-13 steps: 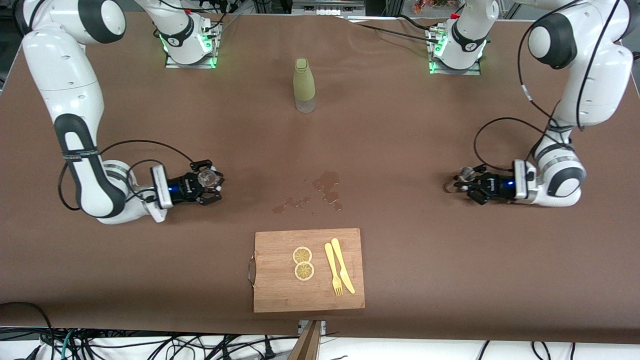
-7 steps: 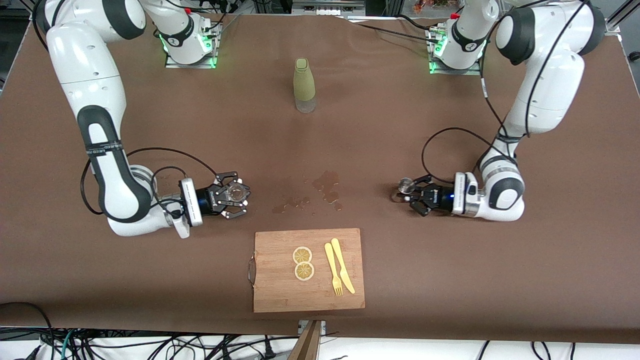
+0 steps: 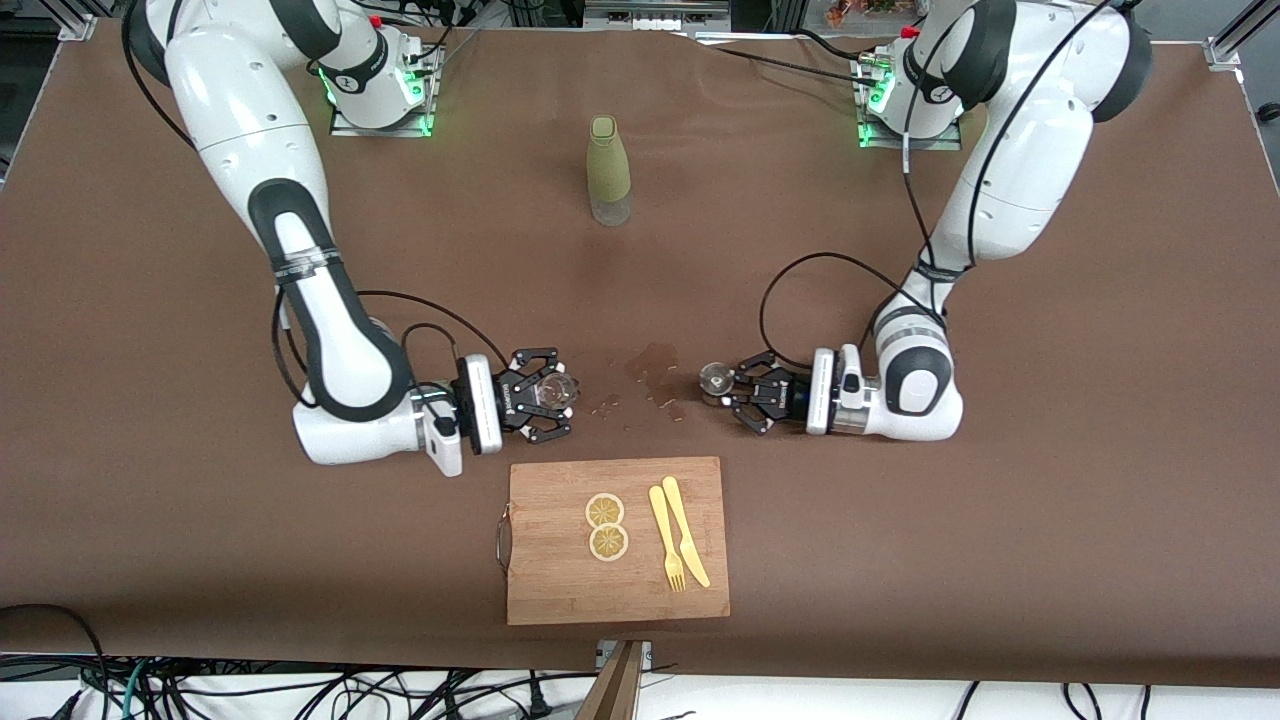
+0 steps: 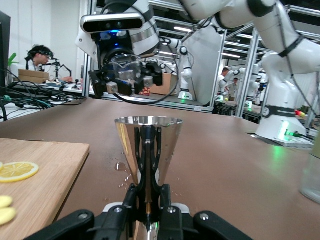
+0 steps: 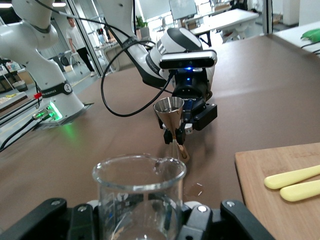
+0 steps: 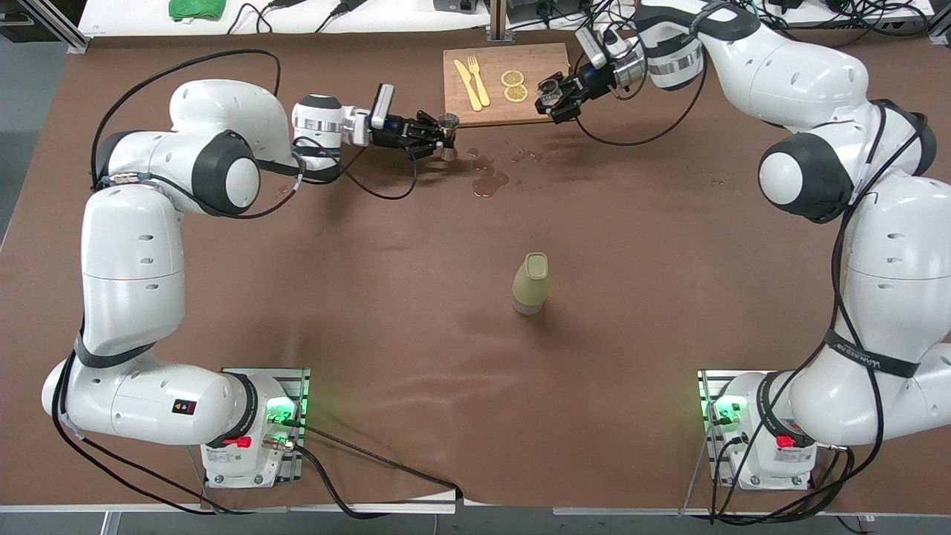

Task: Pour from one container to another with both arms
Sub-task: 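Lift the beaker and jigger, bringing both grippers together mid-table, then tilt the beaker with the right gripper, pouring liquid into the jigger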

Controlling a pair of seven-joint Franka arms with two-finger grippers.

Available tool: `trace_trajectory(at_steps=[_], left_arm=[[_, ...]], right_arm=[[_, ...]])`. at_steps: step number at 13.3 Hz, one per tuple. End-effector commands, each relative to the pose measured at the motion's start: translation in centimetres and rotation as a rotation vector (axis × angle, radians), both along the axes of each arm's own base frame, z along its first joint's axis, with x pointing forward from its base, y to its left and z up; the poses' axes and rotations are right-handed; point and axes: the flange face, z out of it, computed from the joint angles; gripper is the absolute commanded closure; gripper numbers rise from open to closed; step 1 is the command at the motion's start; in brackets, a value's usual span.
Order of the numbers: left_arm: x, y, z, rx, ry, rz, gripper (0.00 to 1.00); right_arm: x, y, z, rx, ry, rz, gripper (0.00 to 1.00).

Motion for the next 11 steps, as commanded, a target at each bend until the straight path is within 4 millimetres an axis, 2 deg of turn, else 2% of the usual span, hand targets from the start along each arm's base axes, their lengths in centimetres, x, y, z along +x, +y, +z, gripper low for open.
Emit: trace_trajectory(at_steps=[1,4,6,7,11], left_arm=[[-0.2,-3.1,-0.1,-0.001,-0.004,0.039,1.00],[-0.5,-5.2,-0.1,0.018,0.005,0.034,1.00],[-0.5,-6.4,-0.2,0.010,0.008,0.049,1.00],[-0.4,-6.8,-0.2,0.004,0.007,0.055,1.00],[-0.5,-8.4,-0.4,0.018,0.017,0.066,1.00]], right_arm=[[-0.7,2.5,2.3,-0.100,0.025,0.001,1.00],[-1.6,3.6,2.7,-0.221,0.073,0.025,1.00],[-3.0,6.3,4.1,-0.263,0.074,0.055,1.00],[-3.5,7.2,4.0,-0.290,0.080,0.063,1.00],[-3.9,8.8,4.9,-0.392,0.084,0.059,1.00]])
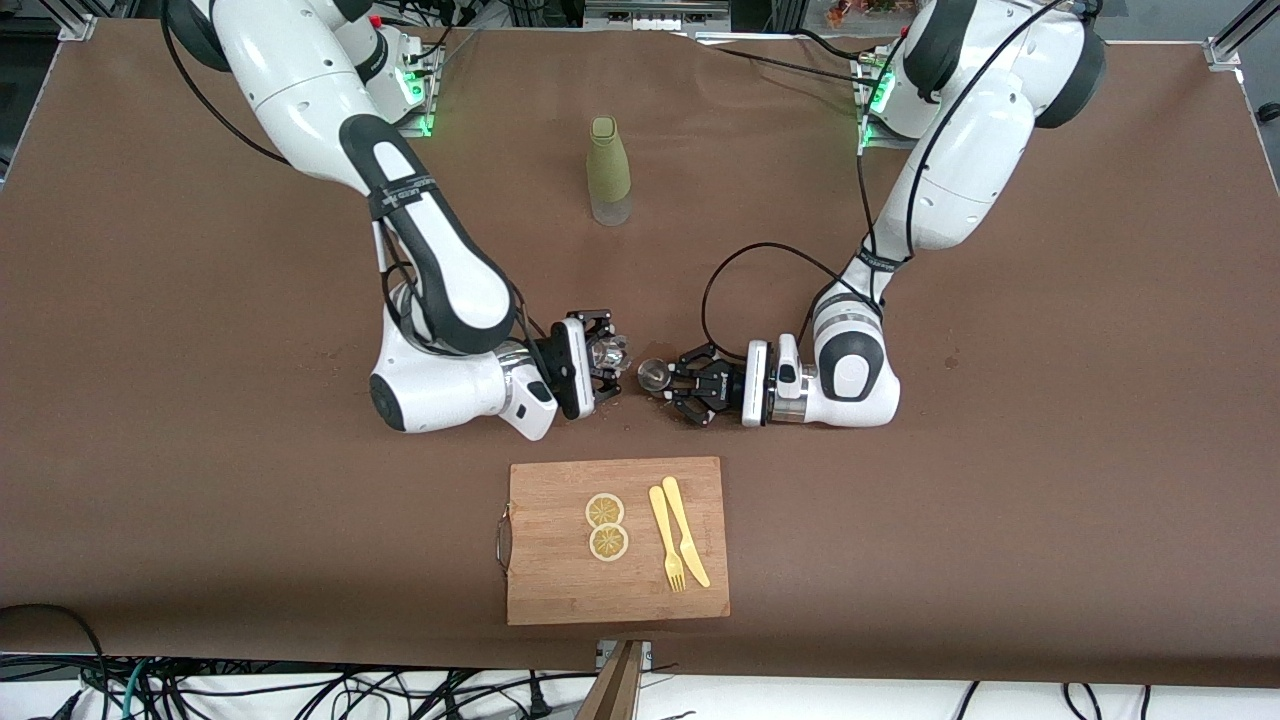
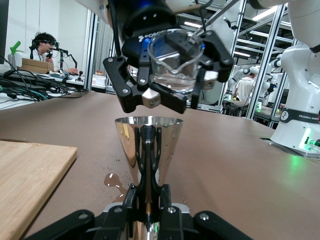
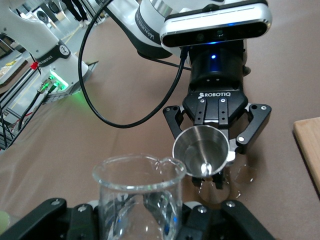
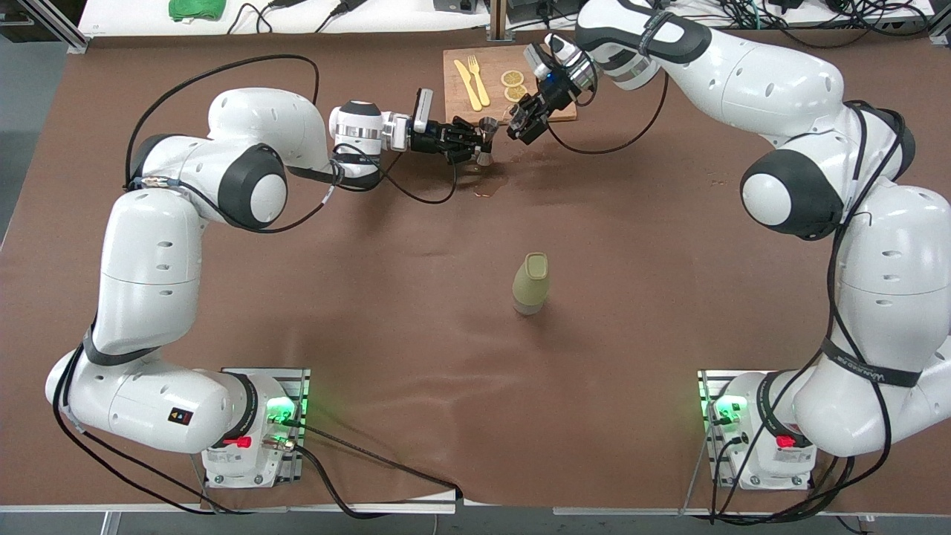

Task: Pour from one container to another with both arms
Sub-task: 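Tilt the beaker with the right gripper, pouring liquid into the jigger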

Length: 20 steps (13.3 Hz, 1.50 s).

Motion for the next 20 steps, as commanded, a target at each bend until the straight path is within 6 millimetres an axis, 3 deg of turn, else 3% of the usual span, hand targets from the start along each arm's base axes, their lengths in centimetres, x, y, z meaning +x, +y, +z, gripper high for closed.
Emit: trace_trajectory(at_steps=[1,7,12,20], left_arm=[[0.5,-1.6,0.0,-0.006,-0.018,0.037,1.00],[-0.2,-2.9,0.0,-0.013,-0.009,0.027,1.00],[-0.3,-2.9,0.0,-0.010,-0.017,0.023,1.00],[-0.6,-2.8,-0.3,-0.012,-0.017,0.016,1.00]], right_arm=[[0.2,0.6,1.8,-0.066,-0.030,0.012,1.00],[-0.4,1.0,2.1,-0.137,-0.058,0.060,1.00],[-1.3,2.2,1.8,-0.180,-0.088,0.113,1.00],[-1.1,1.6,2.0,-0.245,-0.122,0.134,1.00]])
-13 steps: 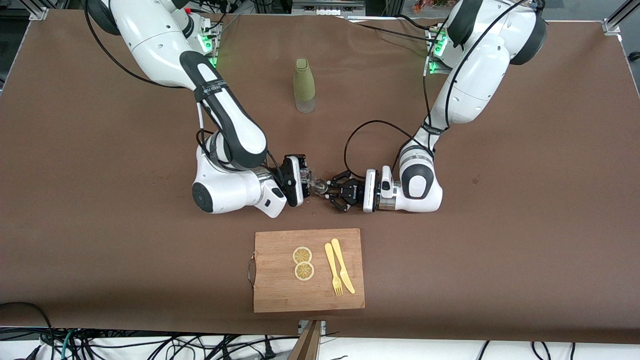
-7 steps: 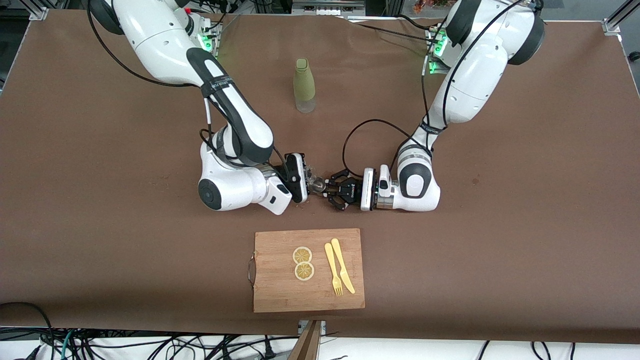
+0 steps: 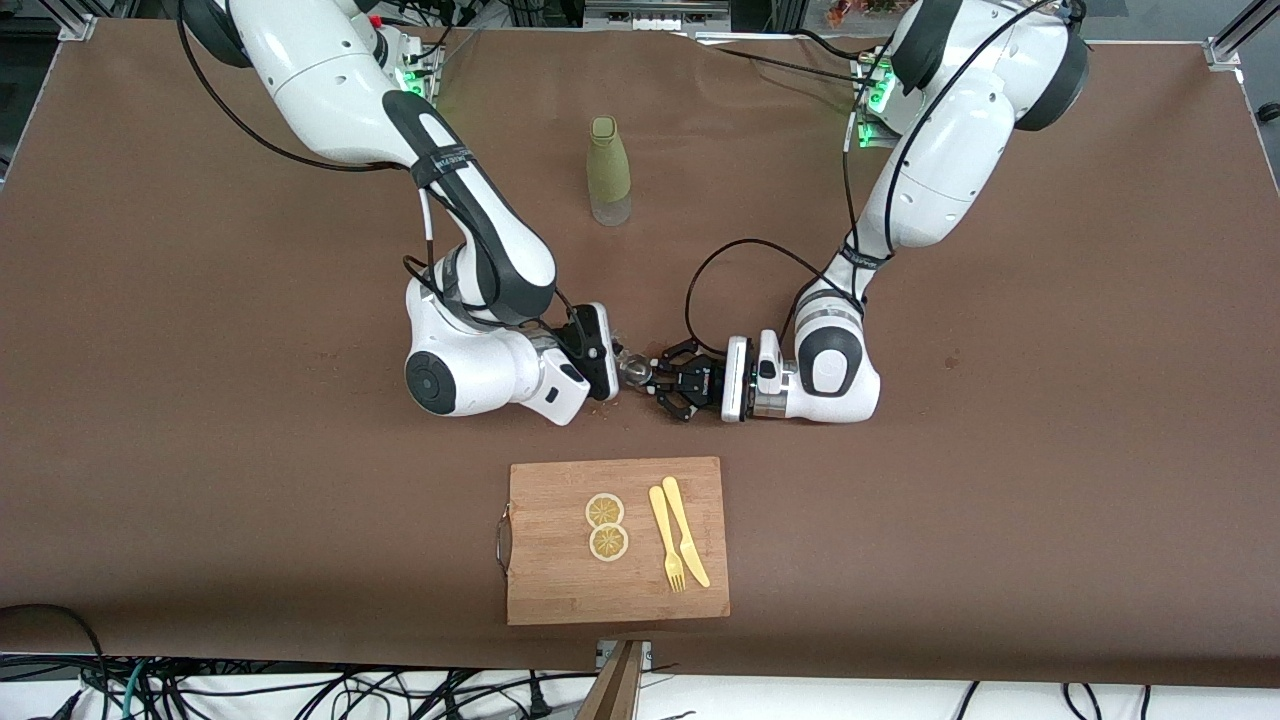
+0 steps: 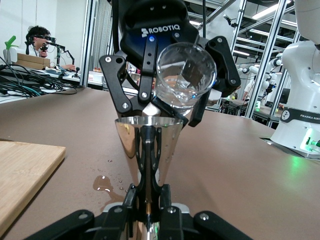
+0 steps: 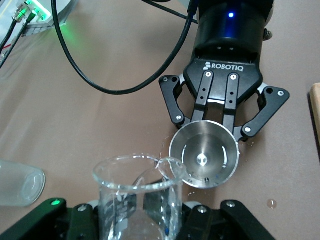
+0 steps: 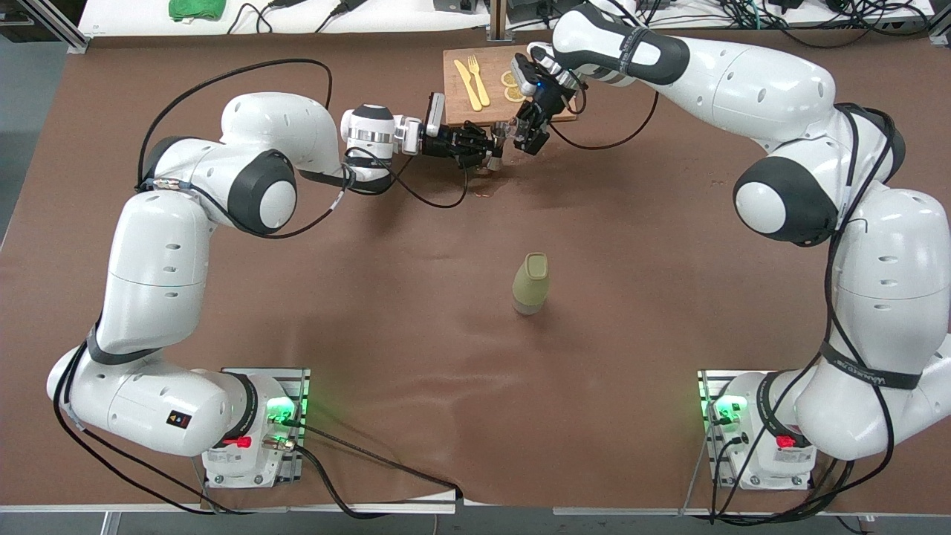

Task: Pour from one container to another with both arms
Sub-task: 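Tilt the beaker with the right gripper, pouring liquid into the jigger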

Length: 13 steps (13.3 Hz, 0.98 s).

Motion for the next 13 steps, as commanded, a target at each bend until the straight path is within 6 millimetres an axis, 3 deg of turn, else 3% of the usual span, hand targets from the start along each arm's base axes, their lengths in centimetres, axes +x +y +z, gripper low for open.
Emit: trace_trajectory(at_steps=[1,5,13], left_arm=[[0.3,-0.7,0.1,-0.019,-0.029,0.026,1.00],[0.0,-0.6,0.0,-0.019,-0.025,0.021,1.00],[-0.3,-1.0,0.0,-0.022,-0.031,0.012,1.00]], right_arm=[[-0.3,0.3,1.1,-0.029,-0.006,0.001,1.00],[-0.3,0.3,1.2,-0.092,-0.014,-0.013,1.00],[1.2,0.7,4.1,-0.086,-0.054,-0.077,1.00]])
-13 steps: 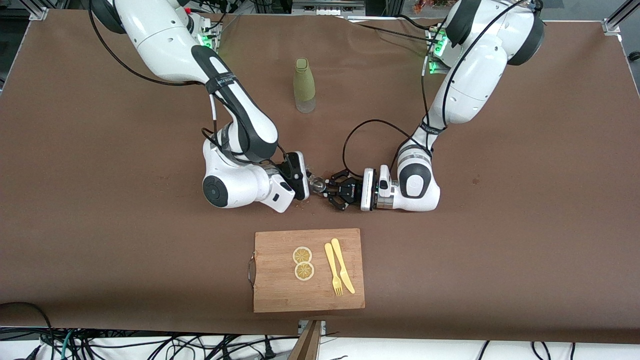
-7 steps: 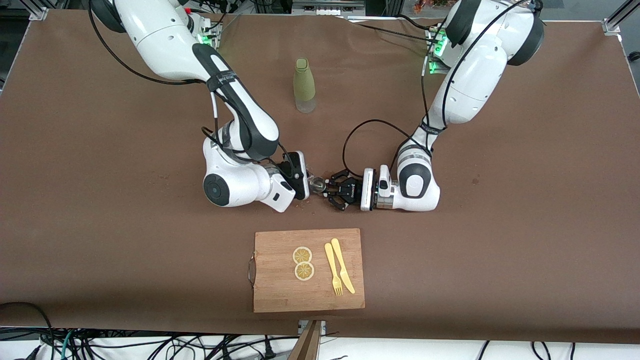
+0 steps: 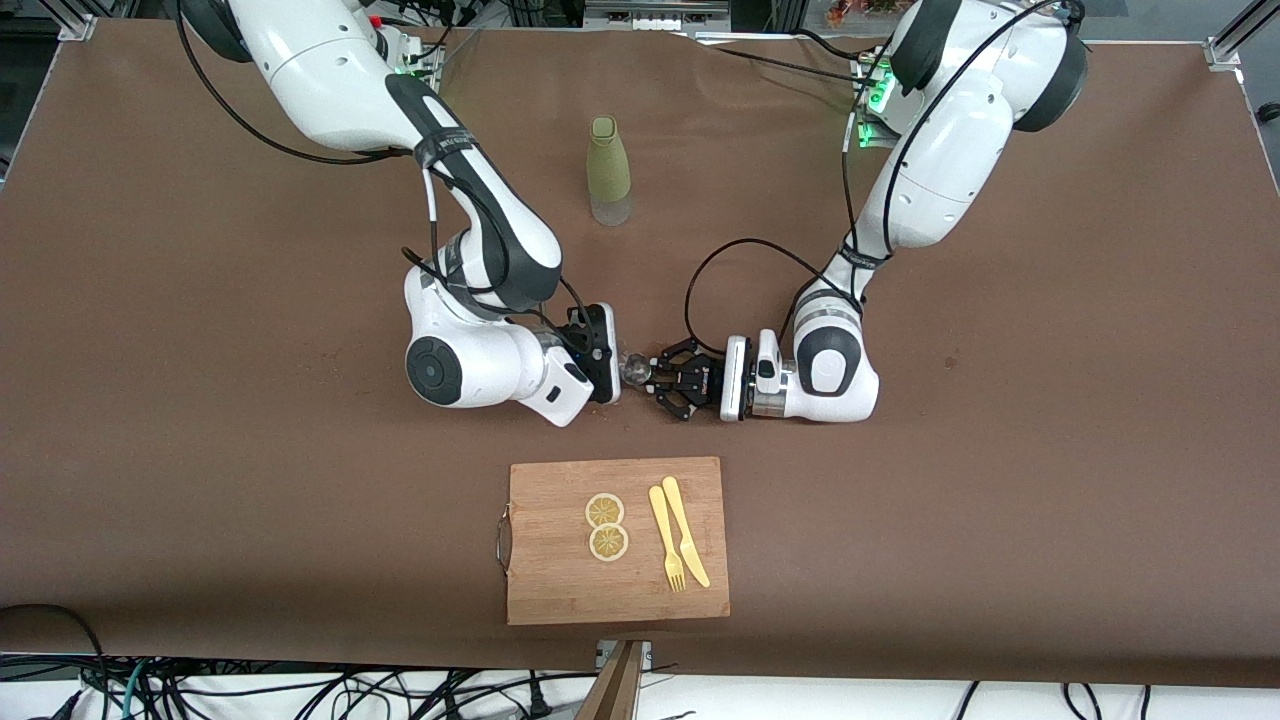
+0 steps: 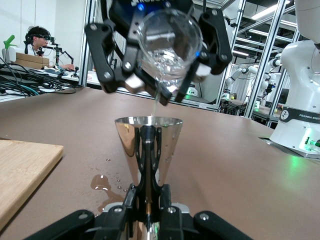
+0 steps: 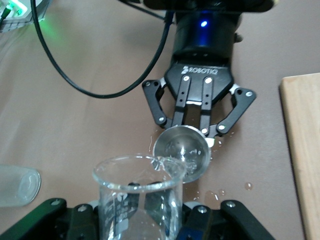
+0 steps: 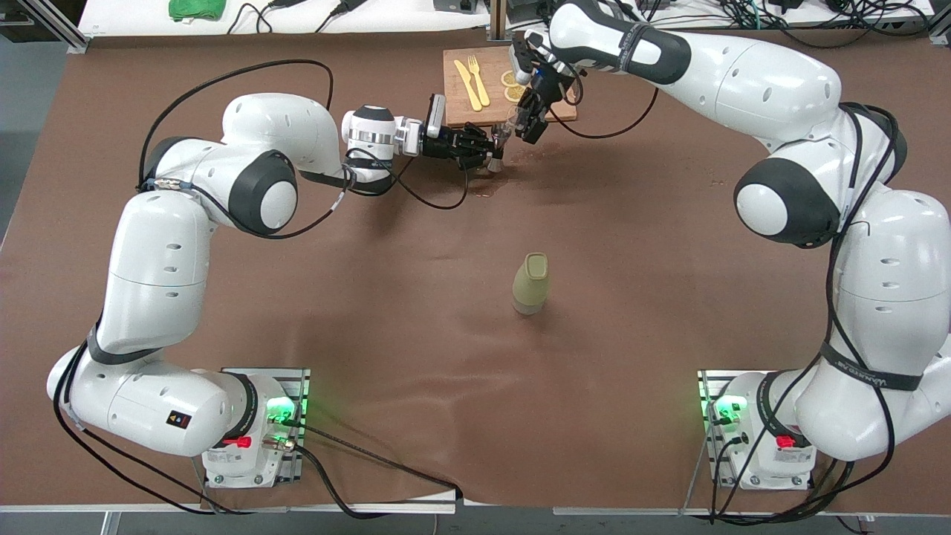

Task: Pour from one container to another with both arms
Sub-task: 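Tilt the beaker with the right gripper, pouring liquid into the jigger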

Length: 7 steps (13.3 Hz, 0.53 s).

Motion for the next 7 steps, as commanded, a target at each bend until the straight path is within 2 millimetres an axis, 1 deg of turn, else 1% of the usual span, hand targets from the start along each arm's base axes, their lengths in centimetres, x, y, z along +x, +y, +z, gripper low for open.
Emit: trace_trajectory(at_steps=[1,7], left_arm=[[-0.05,-0.78,0.15,-0.021,-0.033,0.016,1.00],[-0.05,-0.78,0.15,-0.021,-0.033,0.016,1.00]], right_arm=[[0.29,0.18,0.93,-0.011,-0.013,-0.018,1.00],[0.13,0.23,0.76,-0.025,-0.015,-0.007,1.00]])
